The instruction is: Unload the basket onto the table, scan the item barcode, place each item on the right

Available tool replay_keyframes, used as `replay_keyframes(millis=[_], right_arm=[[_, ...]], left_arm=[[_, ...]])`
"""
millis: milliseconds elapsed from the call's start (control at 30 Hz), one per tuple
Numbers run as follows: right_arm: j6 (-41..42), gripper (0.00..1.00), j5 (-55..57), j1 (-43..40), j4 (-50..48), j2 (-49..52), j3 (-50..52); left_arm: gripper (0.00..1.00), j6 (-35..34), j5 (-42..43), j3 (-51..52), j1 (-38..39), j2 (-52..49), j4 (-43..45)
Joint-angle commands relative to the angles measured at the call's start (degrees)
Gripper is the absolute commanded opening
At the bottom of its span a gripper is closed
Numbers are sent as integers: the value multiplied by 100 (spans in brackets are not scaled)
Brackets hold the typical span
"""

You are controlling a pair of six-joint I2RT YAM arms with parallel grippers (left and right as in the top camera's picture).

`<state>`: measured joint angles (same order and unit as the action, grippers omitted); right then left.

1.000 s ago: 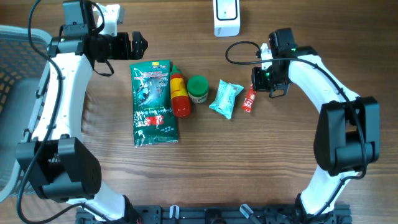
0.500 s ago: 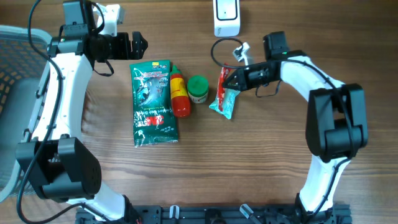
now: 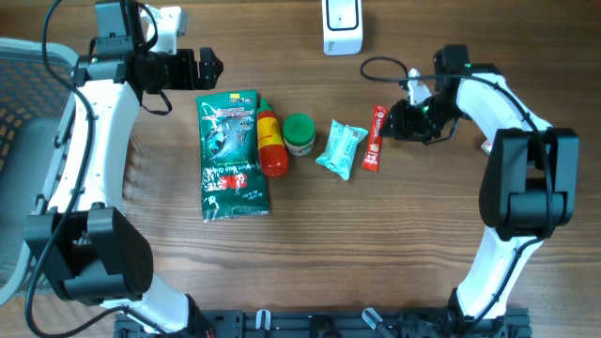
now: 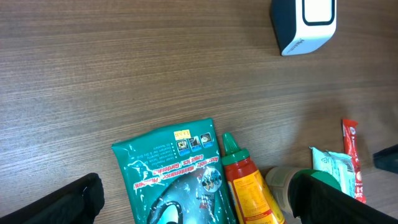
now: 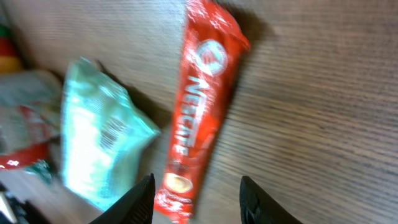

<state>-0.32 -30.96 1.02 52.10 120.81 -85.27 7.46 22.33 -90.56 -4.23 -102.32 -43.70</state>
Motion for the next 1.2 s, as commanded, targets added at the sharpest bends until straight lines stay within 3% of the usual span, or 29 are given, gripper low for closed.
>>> replay_keyframes(millis=[0,67,167,300,467,700,1167], right_arm=[[603,44,-234,22,-44,-129,-199],[745,44,-144,157,-101,-129,-199],[1145,42,898,647,-127,-122,-162],[1880,33,2343,1187,63,-122,-162],[2205,20,2889,1652,275,-122,-162],[2452,26,4177,2260,442,-111,-162],[1980,27,4385,2455,444,-103,-70]], left_arm=[[100,109,9,-57,-11,74,11],[100,111,9,-57,-11,74,11],[100,109,9,-57,-11,74,11],[100,109,9,-57,-11,74,11],[100,109,9,-57,-11,74,11],[100,109,9,-57,-11,74,11],[100,109,9,-57,-11,74,11]])
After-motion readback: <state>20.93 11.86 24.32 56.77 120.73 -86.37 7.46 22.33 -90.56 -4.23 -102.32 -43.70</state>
